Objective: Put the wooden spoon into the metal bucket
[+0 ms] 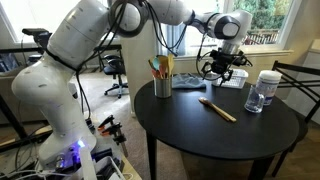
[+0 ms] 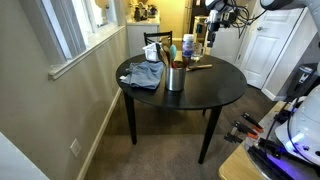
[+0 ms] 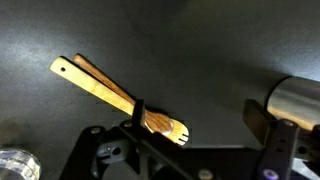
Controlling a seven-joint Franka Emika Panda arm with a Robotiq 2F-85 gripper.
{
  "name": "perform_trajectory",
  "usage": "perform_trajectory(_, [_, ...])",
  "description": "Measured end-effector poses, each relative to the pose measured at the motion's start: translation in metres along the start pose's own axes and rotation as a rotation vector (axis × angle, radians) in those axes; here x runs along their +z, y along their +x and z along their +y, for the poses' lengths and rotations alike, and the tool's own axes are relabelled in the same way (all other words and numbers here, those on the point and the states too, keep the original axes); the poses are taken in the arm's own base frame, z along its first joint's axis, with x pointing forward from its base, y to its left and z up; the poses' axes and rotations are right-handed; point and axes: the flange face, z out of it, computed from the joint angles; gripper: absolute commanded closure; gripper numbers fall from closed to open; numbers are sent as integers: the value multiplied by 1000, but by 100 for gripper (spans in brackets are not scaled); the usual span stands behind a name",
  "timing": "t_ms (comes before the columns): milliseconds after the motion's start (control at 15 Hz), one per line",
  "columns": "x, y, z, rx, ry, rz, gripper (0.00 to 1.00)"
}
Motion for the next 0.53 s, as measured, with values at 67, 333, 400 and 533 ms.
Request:
perform_trajectory(67, [1,4,-1,-13,-7,9,0])
perform_trajectory(333, [13,18,-5,-143,-21,24,0])
perform_trajectory(400, [21,21,-4,-195,-19,14,0])
perform_trajectory(533, [40,23,0,-296,-19,-14,0])
